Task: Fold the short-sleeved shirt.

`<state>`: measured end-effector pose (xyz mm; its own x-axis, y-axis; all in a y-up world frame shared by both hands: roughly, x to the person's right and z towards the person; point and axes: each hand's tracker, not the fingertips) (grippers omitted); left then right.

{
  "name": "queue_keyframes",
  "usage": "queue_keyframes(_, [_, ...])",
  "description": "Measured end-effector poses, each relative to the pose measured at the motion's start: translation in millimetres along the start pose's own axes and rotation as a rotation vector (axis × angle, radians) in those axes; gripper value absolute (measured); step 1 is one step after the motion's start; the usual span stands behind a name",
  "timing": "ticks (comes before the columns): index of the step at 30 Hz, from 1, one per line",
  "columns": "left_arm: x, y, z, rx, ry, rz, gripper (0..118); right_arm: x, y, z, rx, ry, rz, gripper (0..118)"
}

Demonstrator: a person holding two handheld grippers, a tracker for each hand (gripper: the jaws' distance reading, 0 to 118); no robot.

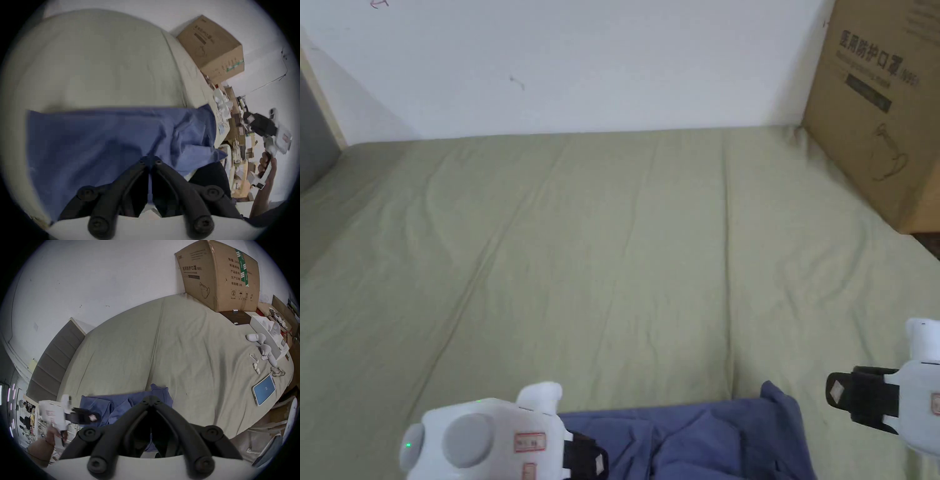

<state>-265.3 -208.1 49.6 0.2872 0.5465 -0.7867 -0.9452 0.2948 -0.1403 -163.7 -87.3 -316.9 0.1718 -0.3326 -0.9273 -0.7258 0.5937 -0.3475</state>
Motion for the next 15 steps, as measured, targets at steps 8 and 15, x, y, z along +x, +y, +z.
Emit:
queue_keyframes(8, [28, -15, -48, -0.082, -0.151, 0.032, 4, -8, -4, 4, -0.016, 0.0, 0.029, 0])
queue_keyframes(15, [-39, -15, 76, 0.196, -0.298, 0.13, 6, -15, -5, -2, -0.028, 0.017, 0.046, 0])
